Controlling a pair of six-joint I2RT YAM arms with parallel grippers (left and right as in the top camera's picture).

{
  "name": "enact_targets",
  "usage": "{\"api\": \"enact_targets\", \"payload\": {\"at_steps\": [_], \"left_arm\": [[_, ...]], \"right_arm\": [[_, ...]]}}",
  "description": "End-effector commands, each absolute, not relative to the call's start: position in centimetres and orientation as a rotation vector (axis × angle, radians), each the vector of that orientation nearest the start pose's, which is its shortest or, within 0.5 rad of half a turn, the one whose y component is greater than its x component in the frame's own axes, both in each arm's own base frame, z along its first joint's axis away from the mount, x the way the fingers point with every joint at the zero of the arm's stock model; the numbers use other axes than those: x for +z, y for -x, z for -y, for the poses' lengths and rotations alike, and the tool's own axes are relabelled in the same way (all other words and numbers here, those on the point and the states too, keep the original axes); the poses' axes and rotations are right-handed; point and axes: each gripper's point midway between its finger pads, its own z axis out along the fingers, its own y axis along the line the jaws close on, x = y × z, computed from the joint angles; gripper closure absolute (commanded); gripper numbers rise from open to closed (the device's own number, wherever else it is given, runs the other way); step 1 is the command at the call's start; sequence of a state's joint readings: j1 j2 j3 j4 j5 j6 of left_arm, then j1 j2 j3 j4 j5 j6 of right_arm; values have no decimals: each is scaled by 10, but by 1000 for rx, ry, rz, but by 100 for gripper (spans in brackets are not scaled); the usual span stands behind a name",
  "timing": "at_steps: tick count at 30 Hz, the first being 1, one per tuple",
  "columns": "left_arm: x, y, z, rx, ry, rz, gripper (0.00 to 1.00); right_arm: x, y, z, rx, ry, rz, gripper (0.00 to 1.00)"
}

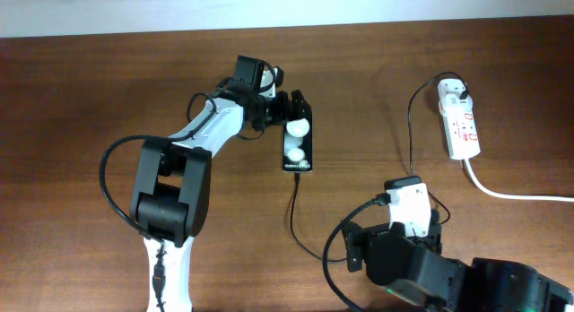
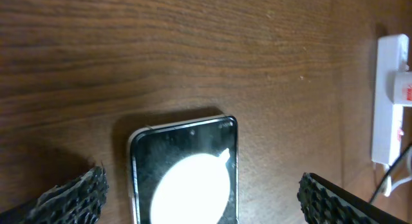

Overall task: Plug charger to phone and switch on socket
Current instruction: 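Open the left gripper and withdraw it from the phone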

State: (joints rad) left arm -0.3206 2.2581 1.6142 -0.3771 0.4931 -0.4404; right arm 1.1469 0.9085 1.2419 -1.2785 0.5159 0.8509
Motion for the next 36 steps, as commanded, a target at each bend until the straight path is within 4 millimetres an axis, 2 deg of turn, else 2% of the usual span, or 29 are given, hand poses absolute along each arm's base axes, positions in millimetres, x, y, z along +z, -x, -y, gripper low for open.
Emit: {"api": "enact_targets", "payload": {"at_steps": [1, 4, 8, 12, 14, 16, 23, 25, 30, 31, 36], "left_arm": [[-34, -474, 211, -659, 67, -2805, 1], [-34, -467, 205, -654, 89, -2841, 1], [-12, -464, 177, -655, 172, -2867, 1], [40, -461, 143, -604, 106, -2828, 1], [82, -450, 112, -446, 159, -2813, 1], [120, -434, 92, -318, 175, -2783, 1], [225, -373, 65, -199, 147, -2653, 1], [259, -348, 60, -205, 144, -2583, 1], [299, -306, 41, -134, 165, -2482, 1], [306, -291, 36, -122, 172, -2456, 1], [317, -235, 27, -137, 170, -2396, 1]], "right_arm": [[282, -164, -144, 305, 82, -2348, 2], [281, -165, -141, 308, 30, -2352, 1], [276, -161, -134, 283, -12, -2380, 1], [274, -160, -131, 296, -92, -2389, 1], [274, -160, -131, 319, -151, -2390, 2], [272, -159, -127, 326, -218, -2399, 1], [267, -155, -121, 308, -264, -2421, 1], [267, -155, -121, 314, -284, -2419, 1], [266, -154, -121, 321, -292, -2425, 2], [266, -154, -122, 323, -291, -2428, 1], [264, -152, -124, 326, -285, -2444, 1]]}}
